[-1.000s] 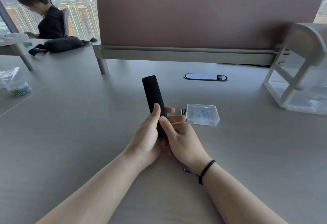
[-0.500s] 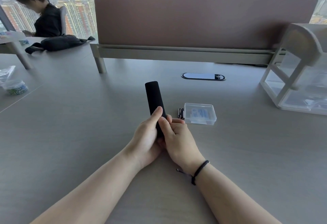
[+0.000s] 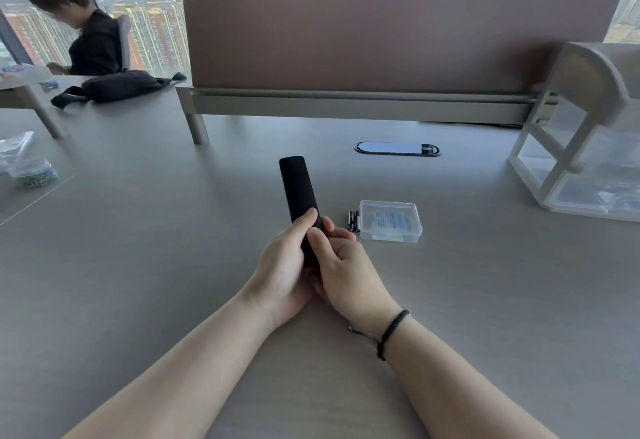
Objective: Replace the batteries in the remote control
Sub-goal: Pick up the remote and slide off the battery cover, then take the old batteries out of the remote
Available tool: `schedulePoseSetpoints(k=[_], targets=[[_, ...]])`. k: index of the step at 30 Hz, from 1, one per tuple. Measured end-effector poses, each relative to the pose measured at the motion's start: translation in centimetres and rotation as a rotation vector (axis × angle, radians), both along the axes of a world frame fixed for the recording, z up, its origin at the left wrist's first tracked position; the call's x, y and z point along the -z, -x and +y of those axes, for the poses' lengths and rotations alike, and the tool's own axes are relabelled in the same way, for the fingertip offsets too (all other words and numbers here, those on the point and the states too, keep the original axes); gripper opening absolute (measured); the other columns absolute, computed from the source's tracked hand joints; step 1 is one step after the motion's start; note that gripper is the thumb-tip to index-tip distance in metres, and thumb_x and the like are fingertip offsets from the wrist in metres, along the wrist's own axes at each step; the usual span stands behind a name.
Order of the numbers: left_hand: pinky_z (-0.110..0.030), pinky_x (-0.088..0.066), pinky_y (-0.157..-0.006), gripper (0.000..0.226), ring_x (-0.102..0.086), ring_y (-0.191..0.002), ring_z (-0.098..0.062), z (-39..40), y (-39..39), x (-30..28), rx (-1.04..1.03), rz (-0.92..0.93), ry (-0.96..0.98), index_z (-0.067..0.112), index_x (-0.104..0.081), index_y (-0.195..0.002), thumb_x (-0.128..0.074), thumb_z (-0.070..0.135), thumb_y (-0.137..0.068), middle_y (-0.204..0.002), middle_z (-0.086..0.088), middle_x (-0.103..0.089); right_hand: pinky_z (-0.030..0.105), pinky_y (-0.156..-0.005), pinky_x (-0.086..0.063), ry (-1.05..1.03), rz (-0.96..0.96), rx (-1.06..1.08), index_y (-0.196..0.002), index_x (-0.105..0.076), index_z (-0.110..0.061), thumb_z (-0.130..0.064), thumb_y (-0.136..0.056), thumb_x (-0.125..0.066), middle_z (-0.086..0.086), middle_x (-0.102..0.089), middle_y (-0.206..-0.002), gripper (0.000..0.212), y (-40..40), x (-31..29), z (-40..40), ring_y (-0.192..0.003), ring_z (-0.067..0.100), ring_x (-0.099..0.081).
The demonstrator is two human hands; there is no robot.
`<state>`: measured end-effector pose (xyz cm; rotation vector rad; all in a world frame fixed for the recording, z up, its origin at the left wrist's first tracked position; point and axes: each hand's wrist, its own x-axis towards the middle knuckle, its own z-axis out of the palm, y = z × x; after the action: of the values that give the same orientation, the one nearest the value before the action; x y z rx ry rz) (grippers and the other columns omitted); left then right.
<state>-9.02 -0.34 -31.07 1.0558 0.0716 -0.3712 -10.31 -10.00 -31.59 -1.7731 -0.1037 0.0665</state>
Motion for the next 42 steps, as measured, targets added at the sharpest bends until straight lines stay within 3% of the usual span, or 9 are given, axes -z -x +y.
schedulePoseSetpoints(k=[2,4,11,15,23,29,35,39,42], targets=[[-0.026,-0.040,-0.042,0.033,-0.047,-0.046,-0.025,0.2,0.0,-0.1,0.005,-0.034,-0.058,0.020,-0.056,-0.081,-0.043,0.045,-0.098,-0.090,-0.006,-0.071,0.024,-0.037,-0.037,-0.030,0.041,-0.012,-0.062,-0.058,-0.010,-0.038,-0.102,-0.045,0.005,-0.054,-0.048,0.050,0.1,-0.2,-0.2,-0.036,0.013,-0.047],[-0.022,-0.034,-0.035,0.030,-0.035,-0.034,-0.021,0.3,0.1,-0.1,-0.005,-0.069,-0.067,0.019,-0.055,-0.083,-0.042,0.041,-0.098,-0.096,-0.009,-0.071,0.025,-0.036,-0.046,-0.118,0.078,-0.009,-0.072,-0.064,-0.008,-0.034,-0.101,-0.050,0.008,-0.060,-0.051,0.042,0.0,-0.3,-0.4,-0.037,0.018,-0.053],[-0.021,-0.032,-0.038,0.020,-0.046,-0.042,-0.024,0.5,-0.1,-0.1,-0.054,-0.104,-0.061,0.014,-0.055,-0.084,-0.044,0.027,-0.095,-0.110,-0.016,-0.070,0.032,-0.047,-0.059,-0.289,0.125,-0.016,-0.091,-0.071,-0.003,-0.024,-0.098,-0.060,0.018,-0.067,-0.059,0.024,-0.1,-0.1,-0.8,-0.046,0.024,-0.064],[-0.025,-0.041,-0.045,0.022,-0.063,-0.075,-0.031,0.8,-0.2,-0.1,-0.069,-0.072,-0.045,0.017,-0.055,-0.079,-0.045,0.030,-0.095,-0.114,-0.016,-0.071,0.034,-0.055,-0.061,-0.315,0.112,-0.025,-0.093,-0.070,-0.008,-0.014,-0.095,-0.064,0.019,-0.073,-0.069,0.009,-0.1,0.0,-0.9,-0.055,0.026,-0.070],[-0.036,-0.043,-0.061,0.048,-0.055,-0.069,-0.023,0.8,-0.8,0.8,-0.257,-0.364,-0.336,0.026,-0.066,-0.070,-0.043,0.063,-0.089,-0.077,-0.011,-0.060,0.028,-0.046,-0.056,-0.518,0.244,-0.069,-0.116,-0.063,-0.006,-0.013,-0.089,-0.071,0.022,-0.070,-0.065,0.029,-0.4,-0.6,-1.9,-0.048,0.024,-0.067],[-0.030,-0.040,-0.051,0.043,-0.052,-0.061,-0.022,0.9,-1.0,0.9,-0.284,-0.356,-0.304,0.017,-0.061,-0.073,-0.042,0.048,-0.097,-0.075,-0.009,-0.061,0.028,-0.043,-0.053,-0.518,0.216,-0.066,-0.117,-0.062,-0.003,-0.012,-0.090,-0.070,0.023,-0.068,-0.065,0.029,-0.4,-0.4,-1.7,-0.044,0.023,-0.062],[-0.030,-0.042,-0.054,0.030,-0.053,-0.059,-0.024,1.2,-1.4,1.1,-0.331,-0.319,-0.339,0.012,-0.056,-0.076,-0.048,0.032,-0.097,-0.066,-0.007,-0.057,0.027,-0.045,-0.054,-0.581,0.240,-0.073,-0.109,-0.065,-0.003,-0.009,-0.092,-0.066,0.022,-0.067,-0.066,0.018,-0.7,-0.2,-2.1,-0.045,0.019,-0.063],[-0.025,-0.051,-0.051,0.030,-0.058,-0.057,-0.019,1.8,-2.0,0.4,-0.442,-0.092,-0.053,0.012,-0.052,-0.075,-0.046,0.027,-0.100,-0.061,-0.004,-0.059,0.025,-0.045,-0.054,-0.552,0.204,-0.048,-0.096,-0.067,-0.005,-0.003,-0.092,-0.065,0.018,-0.068,-0.064,0.005,-0.6,-0.3,-2.2,-0.043,0.018,-0.061],[-0.026,-0.045,-0.045,0.031,-0.047,-0.048,-0.019,3.2,-2.6,0.1,-0.496,0.003,0.090,0.013,-0.050,-0.074,-0.048,0.031,-0.099,-0.055,-0.003,-0.050,0.028,-0.045,-0.052,-0.392,0.121,0.051,-0.086,-0.068,-0.007,-0.003,-0.088,-0.069,0.014,-0.069,-0.064,0.005,-1.1,0.2,-2.4,-0.042,0.020,-0.059]])
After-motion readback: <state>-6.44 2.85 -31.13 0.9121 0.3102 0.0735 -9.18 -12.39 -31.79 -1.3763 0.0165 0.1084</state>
